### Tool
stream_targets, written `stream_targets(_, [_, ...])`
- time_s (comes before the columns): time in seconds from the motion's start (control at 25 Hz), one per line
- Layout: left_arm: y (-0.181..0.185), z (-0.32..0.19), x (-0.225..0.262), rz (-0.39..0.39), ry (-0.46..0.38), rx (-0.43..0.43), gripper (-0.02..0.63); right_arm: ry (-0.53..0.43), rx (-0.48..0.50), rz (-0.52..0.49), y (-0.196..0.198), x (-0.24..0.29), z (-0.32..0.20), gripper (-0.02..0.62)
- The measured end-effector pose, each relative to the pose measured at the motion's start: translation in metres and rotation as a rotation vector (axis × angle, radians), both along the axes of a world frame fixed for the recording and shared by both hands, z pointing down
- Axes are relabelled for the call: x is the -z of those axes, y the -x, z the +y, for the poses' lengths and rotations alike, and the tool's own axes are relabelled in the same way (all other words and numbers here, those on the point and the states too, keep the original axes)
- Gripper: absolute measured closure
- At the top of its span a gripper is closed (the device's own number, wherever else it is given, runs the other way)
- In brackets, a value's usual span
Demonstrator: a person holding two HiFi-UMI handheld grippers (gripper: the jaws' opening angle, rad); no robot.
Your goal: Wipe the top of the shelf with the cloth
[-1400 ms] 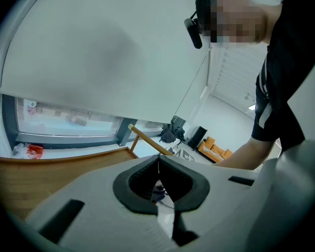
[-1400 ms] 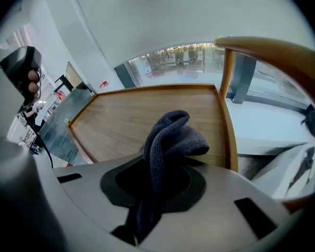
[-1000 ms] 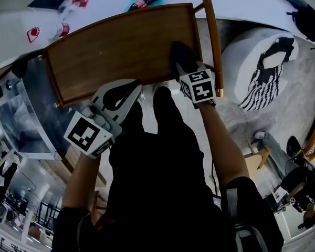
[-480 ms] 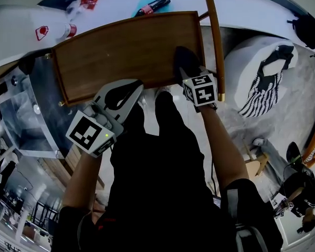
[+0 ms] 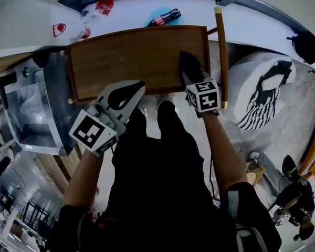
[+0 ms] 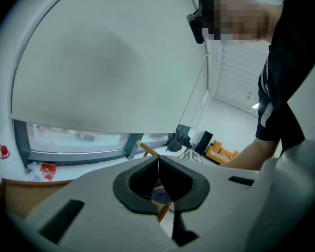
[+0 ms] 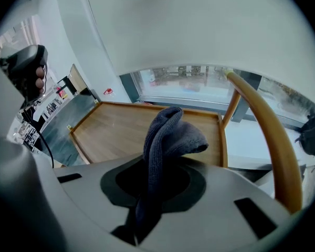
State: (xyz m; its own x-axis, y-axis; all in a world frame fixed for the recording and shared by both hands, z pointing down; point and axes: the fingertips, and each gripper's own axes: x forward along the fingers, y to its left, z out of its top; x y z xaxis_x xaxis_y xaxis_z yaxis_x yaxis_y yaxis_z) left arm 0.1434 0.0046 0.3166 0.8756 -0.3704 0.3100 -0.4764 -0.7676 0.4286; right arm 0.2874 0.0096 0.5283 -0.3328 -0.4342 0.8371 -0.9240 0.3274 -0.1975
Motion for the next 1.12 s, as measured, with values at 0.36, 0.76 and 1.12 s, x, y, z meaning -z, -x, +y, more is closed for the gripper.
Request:
stream_targets(0.36, [0.031, -0.002, 0.027, 0.0, -0.05, 0.046, 0.586, -0.089, 0.04, -0.027, 0.031, 0.052, -0.019, 0.537])
stream_targets(0.76, [0.059, -0.003, 0.067, -0.007, -0.146, 0.068, 0.586, -0.216, 0.08, -0.069, 0.065, 0.124, -0.039, 0.537])
stream_targets(1.12, [0.081, -0.017, 0.119, -0.007, -0.3, 0.083, 0.586, -0.379, 0.123, -0.153, 0.106, 0.221, -0.059, 0.537])
